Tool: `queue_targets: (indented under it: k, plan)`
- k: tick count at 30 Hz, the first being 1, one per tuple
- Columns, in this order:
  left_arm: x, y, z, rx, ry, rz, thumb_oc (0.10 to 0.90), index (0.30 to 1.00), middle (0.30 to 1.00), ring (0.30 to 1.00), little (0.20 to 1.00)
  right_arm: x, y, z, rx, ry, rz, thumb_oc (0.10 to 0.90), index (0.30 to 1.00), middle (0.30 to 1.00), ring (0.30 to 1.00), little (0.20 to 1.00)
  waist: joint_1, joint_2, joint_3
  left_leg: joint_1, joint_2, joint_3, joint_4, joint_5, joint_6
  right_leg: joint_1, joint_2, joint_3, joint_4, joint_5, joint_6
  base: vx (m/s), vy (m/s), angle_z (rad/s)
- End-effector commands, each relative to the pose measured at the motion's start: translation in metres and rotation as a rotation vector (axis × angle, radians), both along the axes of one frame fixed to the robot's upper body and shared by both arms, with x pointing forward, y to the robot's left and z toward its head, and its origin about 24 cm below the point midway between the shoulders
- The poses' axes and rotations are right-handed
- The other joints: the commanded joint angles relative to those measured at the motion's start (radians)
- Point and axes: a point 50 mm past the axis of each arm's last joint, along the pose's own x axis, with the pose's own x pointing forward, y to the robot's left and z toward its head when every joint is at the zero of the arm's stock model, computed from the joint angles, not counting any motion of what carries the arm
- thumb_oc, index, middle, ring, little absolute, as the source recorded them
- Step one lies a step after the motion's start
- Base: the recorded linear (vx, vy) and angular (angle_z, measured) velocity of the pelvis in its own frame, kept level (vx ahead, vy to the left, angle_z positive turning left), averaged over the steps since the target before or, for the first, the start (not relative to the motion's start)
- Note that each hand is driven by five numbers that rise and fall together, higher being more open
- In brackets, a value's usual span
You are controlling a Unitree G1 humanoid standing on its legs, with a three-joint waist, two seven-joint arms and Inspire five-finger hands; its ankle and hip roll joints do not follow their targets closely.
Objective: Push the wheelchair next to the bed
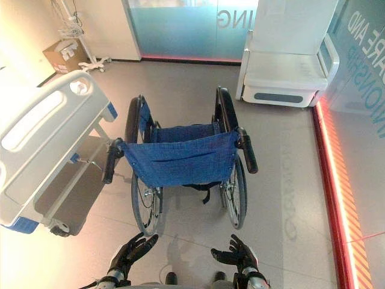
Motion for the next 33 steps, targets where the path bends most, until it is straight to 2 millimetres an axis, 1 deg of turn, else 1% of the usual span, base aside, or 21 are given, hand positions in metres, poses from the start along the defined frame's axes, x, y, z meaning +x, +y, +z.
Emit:
queue_targets:
  k: [1,3,6,10,14,18,21,25,26,29,30,32,33]
  plan:
    - [0.027,-0.013,0.007,0.029,-0.075,-0.059,0.800,0.900,0.900,0.900,0.900,0.025,-0.003,0.008,-0.067,-0.040,0.036,0.800,0.900,0.900,0.900,0.900,0.016,-0.036,0.014,-0.035,-0.044,-0.013,0.050,-0.093,0.009,-0.032,-0.030,-0.010,0.088,-0.081,-0.018,0.00,0.000,0.00]
    - [0.028,-0.012,0.007,0.010,-0.076,-0.027,0.800,0.900,0.900,0.900,0.900,0.025,-0.007,0.008,-0.101,-0.031,0.013,0.800,0.900,0.900,0.900,0.900,0.013,-0.035,0.012,-0.028,-0.044,-0.010,0.046,-0.095,0.012,-0.029,-0.028,-0.005,0.085,-0.080,-0.017,0.00,0.000,0.00]
    - [0.026,-0.010,0.006,0.004,-0.061,-0.009,0.800,0.900,0.900,0.900,0.900,0.025,-0.010,0.008,-0.104,-0.035,-0.021,0.800,0.900,0.900,0.900,0.900,0.011,-0.036,0.008,-0.022,-0.041,-0.007,0.043,-0.095,0.011,-0.027,-0.027,-0.002,0.083,-0.079,-0.016,0.01,0.001,-0.01]
    - [0.025,-0.008,0.006,0.006,-0.058,0.026,0.800,0.900,0.900,0.900,0.900,0.028,-0.011,0.011,-0.118,-0.071,-0.027,0.800,0.900,0.900,0.900,0.900,0.008,-0.037,0.008,-0.018,-0.040,-0.006,0.040,-0.097,0.012,-0.025,-0.025,0.003,0.081,-0.078,-0.016,0.00,0.000,0.00]
    - [0.025,-0.007,0.006,-0.007,-0.068,0.055,0.800,0.900,0.900,0.900,0.900,0.033,-0.010,0.015,-0.089,-0.120,-0.050,0.800,0.900,0.900,0.900,0.900,0.007,-0.036,0.008,-0.017,-0.040,-0.007,0.039,-0.096,0.013,-0.026,-0.024,0.007,0.082,-0.078,-0.016,0.00,0.000,0.00]
    - [0.027,0.002,0.009,-0.034,-0.100,0.177,0.800,0.900,0.900,0.900,0.900,0.038,-0.011,0.019,-0.057,-0.156,-0.077,0.800,0.900,0.900,0.900,0.900,0.008,-0.038,0.008,-0.015,-0.040,-0.008,0.033,-0.094,0.014,-0.025,-0.023,0.011,0.079,-0.076,-0.016,0.00,0.000,0.00]
    - [0.030,0.016,0.013,0.005,-0.126,0.267,0.800,0.900,0.900,0.900,0.900,0.045,-0.021,0.026,-0.053,-0.208,-0.139,0.800,0.900,0.900,0.900,0.900,0.013,-0.045,0.005,-0.013,-0.038,-0.009,0.031,-0.092,0.013,-0.021,-0.024,0.007,0.077,-0.074,-0.014,0.00,-0.021,0.00]
    - [0.036,0.047,0.021,0.022,-0.159,0.464,0.800,0.900,0.900,0.900,0.900,0.059,-0.040,0.042,-0.107,-0.285,-0.201,0.800,0.900,0.900,0.900,0.900,0.013,-0.052,-0.001,0.000,-0.036,-0.009,0.022,-0.091,0.013,-0.014,-0.022,0.011,0.076,-0.074,-0.014,0.01,-0.013,0.00]
    - [0.038,0.055,0.025,0.028,-0.185,0.519,0.800,0.900,0.900,0.900,0.900,0.065,-0.047,0.049,-0.123,-0.320,-0.230,0.800,0.900,0.900,0.900,0.900,0.013,-0.055,-0.004,0.003,-0.035,-0.007,0.022,-0.092,0.013,-0.010,-0.022,0.011,0.075,-0.073,-0.014,0.03,-0.020,0.00]
    - [0.050,0.071,0.039,0.086,-0.265,0.578,0.800,0.900,0.900,0.900,0.900,0.077,-0.063,0.065,-0.153,-0.390,-0.282,0.800,0.900,0.900,0.900,0.900,0.014,-0.060,-0.008,0.008,-0.032,-0.003,0.023,-0.094,0.013,-0.006,-0.021,0.015,0.074,-0.074,-0.015,0.01,-0.008,0.00]
    - [0.058,0.078,0.049,0.099,-0.325,0.624,0.800,0.900,0.900,0.900,0.900,0.086,-0.073,0.077,-0.166,-0.444,-0.311,0.800,0.900,0.900,0.900,0.900,0.013,-0.061,-0.010,0.011,-0.031,-0.001,0.021,-0.095,0.013,-0.005,-0.020,0.017,0.074,-0.074,-0.015,0.00,0.000,0.00]
    - [0.068,0.088,0.061,0.109,-0.395,0.667,0.800,0.900,0.900,0.900,0.900,0.097,-0.088,0.096,-0.177,-0.519,-0.349,0.800,0.900,0.900,0.900,0.900,0.012,-0.062,-0.013,0.014,-0.030,0.000,0.017,-0.097,0.013,-0.005,-0.018,0.021,0.073,-0.075,-0.015,0.00,0.000,0.00]
    - [0.078,0.094,0.074,0.100,-0.471,0.685,0.800,0.900,0.900,0.900,0.900,0.106,-0.100,0.114,-0.186,-0.591,-0.373,0.800,0.900,0.900,0.900,0.900,0.011,-0.062,-0.014,0.016,-0.029,0.000,0.015,-0.098,0.013,-0.005,-0.017,0.024,0.071,-0.075,-0.015,0.00,0.000,0.00]
